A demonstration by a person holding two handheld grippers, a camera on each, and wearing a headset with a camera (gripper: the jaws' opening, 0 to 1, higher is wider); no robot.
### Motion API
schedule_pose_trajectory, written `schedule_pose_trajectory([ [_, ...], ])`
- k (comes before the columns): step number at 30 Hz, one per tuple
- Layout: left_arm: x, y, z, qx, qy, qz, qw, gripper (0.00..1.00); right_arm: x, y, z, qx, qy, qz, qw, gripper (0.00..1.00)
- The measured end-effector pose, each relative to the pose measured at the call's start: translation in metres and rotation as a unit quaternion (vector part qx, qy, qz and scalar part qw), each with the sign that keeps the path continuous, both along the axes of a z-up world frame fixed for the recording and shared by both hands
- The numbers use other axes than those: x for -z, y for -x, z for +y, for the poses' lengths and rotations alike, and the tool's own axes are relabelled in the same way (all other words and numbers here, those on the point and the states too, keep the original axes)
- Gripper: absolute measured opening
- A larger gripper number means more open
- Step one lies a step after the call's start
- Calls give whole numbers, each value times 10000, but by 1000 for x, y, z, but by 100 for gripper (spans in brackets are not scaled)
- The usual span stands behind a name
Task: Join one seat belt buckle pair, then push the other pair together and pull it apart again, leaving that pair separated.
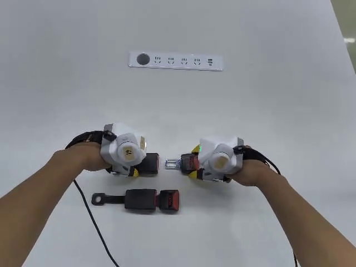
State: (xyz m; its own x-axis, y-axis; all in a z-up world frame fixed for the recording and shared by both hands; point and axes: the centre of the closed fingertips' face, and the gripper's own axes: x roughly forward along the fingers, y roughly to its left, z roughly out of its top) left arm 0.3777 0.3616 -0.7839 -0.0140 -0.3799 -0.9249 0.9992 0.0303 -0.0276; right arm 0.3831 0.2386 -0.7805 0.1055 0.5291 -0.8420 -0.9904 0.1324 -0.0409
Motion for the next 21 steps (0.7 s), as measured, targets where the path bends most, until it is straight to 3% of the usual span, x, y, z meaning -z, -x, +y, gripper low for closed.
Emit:
schedule_pose_trajectory([
  [21,-5,2,-3,-29,3,0,10000,33,2,0,-29,105,84,16,9999,32],
])
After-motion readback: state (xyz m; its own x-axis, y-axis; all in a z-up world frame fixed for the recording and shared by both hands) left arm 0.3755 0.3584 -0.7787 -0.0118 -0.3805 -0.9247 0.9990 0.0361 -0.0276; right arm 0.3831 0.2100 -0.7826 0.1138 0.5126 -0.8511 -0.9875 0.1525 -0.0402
